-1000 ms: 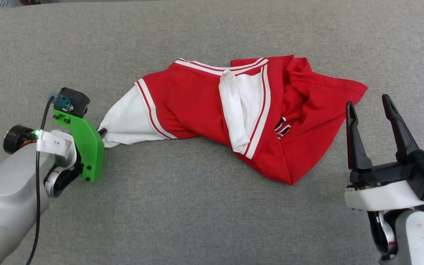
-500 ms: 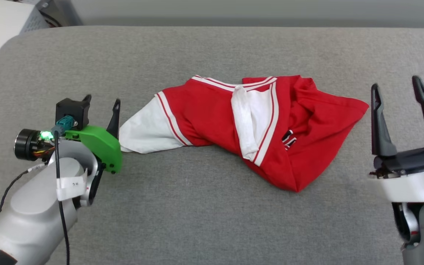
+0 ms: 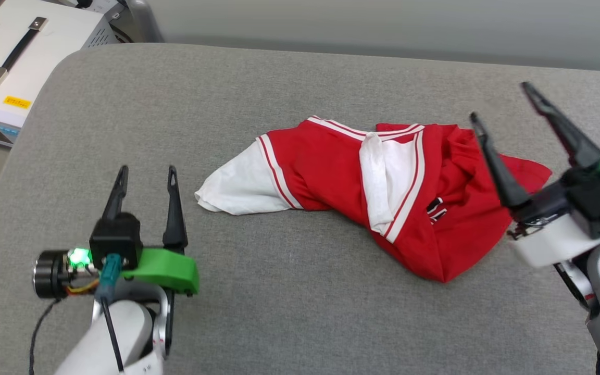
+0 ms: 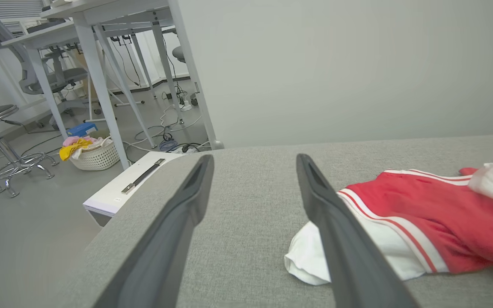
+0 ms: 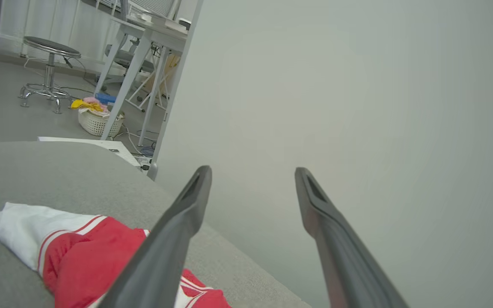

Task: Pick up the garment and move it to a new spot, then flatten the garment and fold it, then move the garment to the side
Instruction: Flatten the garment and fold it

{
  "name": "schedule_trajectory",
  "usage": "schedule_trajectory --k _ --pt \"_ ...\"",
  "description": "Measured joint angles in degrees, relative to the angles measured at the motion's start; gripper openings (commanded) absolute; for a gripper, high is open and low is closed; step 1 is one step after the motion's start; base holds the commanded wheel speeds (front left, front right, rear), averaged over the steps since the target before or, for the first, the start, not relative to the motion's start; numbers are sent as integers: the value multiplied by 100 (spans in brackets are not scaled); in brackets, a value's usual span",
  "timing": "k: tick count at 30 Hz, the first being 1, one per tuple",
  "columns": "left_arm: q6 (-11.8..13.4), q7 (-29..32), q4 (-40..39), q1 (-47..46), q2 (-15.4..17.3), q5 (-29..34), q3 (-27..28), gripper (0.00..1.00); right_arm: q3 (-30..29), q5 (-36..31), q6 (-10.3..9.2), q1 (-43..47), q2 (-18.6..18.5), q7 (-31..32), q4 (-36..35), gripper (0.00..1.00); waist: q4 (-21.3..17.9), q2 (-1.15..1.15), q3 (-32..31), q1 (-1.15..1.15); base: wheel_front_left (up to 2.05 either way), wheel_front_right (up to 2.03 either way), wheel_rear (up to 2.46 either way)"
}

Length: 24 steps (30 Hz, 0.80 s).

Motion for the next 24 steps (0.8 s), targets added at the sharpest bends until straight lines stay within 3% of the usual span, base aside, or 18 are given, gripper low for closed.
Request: schedule_trajectory --k 4,8,13,18,24 --pt "-42 0 -227 480 -382 449 423 100 1054 560 0 -460 -633 809 90 100 69 0 14 0 0 0 0" --pt "-135 0 -494 793 -756 855 854 100 2121 1347 0 -894 -1182 2087 40 100 117 0 72 0 0 0 0" --pt "-385 0 -620 999 -1089 1256 1196 100 3172 2209 0 -1402 -1649 3437 -199 100 177 0 193 0 0 0 0" --pt "-650 0 -645 1005 -1422 1562 1421 100 4000 2718 0 -1992 -1882 4247 -182 100 248 0 394 0 0 0 0" --pt "-899 0 -653 959 -1797 1802 1564 100 4756 2939 0 -2519 -1823 4467 272 100 340 0 715 0 0 0 0"
